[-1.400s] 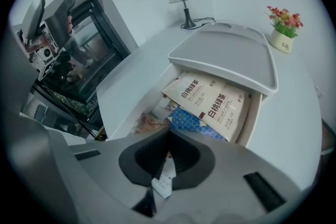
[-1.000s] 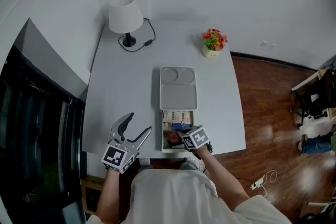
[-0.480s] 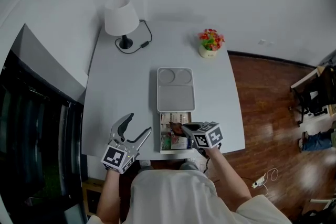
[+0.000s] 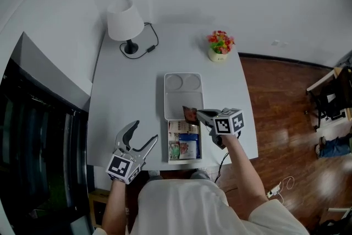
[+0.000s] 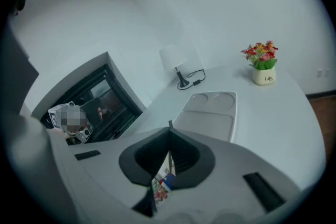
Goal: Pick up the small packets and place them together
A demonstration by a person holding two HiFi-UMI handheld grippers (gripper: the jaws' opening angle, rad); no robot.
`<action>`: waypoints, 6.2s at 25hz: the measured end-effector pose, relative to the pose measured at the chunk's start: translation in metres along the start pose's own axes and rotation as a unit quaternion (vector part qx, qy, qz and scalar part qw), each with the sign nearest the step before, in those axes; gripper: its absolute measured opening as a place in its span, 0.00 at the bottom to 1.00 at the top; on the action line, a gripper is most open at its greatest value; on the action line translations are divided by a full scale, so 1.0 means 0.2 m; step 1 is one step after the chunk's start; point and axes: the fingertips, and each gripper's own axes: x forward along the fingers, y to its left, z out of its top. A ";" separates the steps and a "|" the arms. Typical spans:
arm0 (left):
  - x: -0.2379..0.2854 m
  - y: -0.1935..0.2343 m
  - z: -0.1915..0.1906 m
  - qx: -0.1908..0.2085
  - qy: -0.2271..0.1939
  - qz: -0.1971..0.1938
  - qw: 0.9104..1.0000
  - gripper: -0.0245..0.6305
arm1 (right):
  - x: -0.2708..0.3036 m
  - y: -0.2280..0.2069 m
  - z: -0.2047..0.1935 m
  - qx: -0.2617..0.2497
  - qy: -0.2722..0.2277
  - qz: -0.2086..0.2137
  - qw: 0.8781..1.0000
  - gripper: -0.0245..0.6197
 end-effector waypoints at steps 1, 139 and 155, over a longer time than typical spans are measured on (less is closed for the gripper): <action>0.00 0.00 0.00 0.000 0.002 0.000 1.000 0.53 | 0.00 -0.04 0.02 0.009 -0.002 0.004 1.000 0.05; -0.17 0.01 -0.04 -0.008 -0.008 0.040 0.999 0.56 | 0.66 0.04 -0.73 -0.484 0.250 -0.109 0.832 0.16; -0.15 -0.02 -0.03 -0.007 -0.014 0.031 0.999 0.56 | 0.48 0.21 -0.61 -0.448 0.171 -0.082 0.874 0.07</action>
